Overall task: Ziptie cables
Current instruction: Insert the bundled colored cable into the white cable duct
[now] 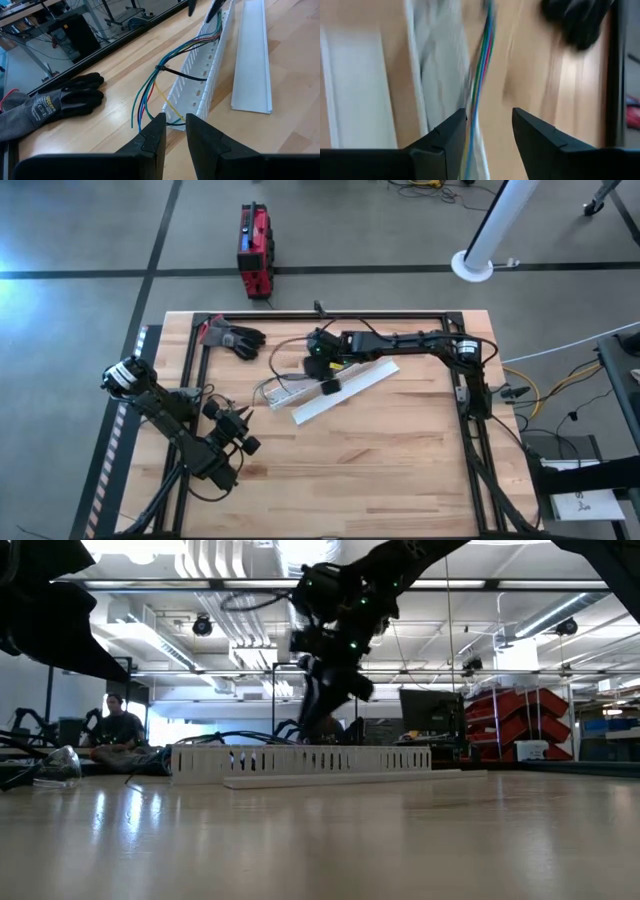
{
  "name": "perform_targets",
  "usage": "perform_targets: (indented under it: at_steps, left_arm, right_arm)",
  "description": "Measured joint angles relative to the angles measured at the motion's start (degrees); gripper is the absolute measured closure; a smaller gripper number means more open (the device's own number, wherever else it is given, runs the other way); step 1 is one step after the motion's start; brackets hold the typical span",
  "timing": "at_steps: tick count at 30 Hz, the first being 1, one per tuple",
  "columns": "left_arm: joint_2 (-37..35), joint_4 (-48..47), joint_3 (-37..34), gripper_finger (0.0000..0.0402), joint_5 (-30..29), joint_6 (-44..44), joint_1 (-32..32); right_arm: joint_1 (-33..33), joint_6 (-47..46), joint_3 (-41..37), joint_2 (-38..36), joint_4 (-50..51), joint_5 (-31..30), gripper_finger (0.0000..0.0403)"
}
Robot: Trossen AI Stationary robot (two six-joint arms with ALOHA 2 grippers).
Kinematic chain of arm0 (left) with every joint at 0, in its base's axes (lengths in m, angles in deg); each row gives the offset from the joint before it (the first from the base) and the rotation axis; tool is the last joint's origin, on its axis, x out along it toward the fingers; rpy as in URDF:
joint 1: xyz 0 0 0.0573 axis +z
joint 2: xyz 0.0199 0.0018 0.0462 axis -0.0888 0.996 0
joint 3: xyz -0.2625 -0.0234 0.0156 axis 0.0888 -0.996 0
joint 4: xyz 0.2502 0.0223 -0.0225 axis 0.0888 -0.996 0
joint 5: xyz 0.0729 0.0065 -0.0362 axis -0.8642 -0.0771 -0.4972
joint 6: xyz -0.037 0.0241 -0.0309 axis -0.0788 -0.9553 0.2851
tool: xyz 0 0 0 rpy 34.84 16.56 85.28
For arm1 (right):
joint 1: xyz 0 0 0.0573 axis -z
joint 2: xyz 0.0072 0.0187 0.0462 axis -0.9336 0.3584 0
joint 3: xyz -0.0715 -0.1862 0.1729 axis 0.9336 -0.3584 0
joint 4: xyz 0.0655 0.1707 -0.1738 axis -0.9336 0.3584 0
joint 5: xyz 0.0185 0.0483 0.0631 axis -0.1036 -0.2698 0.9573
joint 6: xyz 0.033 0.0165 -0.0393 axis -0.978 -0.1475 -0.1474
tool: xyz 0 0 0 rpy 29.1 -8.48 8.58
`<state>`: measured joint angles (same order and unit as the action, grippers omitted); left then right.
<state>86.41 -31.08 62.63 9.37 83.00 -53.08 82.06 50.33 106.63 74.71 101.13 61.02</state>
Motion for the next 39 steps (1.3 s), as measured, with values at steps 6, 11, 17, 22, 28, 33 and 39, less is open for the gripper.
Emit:
perform_targets:
  at_steps: [6,11,17,22,28,33,39]
  left_arm:
    - [0.0,0.1,0.0,0.0342,0.0,-0.1,0.0]
    - [0.0,0.3,0.0,0.0342,-0.1,-0.1,0.0]
    - [0.0,0.4,0.0,0.0342,-0.1,-0.1,0.0]
    - [0.0,0.4,0.0,0.0342,-0.1,-0.1,0.0]
    - [0.0,0.5,0.0,0.0342,-0.1,-0.1,0.0]
    - [0.0,1.0,0.0,0.0342,-0.1,-0.1,0.0]
    - [0.0,1.4,0.0,0.0342,-0.1,-0.1,0.0]
  right_arm:
    - [0.5,-13.9,-0.1,4.3,-18.1,7.8,0.0253]
    - [0.6,-19.0,1.7,8.6,-22.2,9.0,0.0255]
    - [0.6,-23.7,3.5,11.5,-23.3,10.9,0.0252]
    - [0.5,-23.1,3.8,13.1,-22.9,12.9,0.0274]
    - [0.5,-21.6,3.9,12.2,-22.9,12.9,0.0352]
    - [0.1,-18.6,4.1,11.6,-21.6,13.3,0.0393]
    - [-2.6,-9.2,4.1,10.2,-18.2,13.1,0.0399]
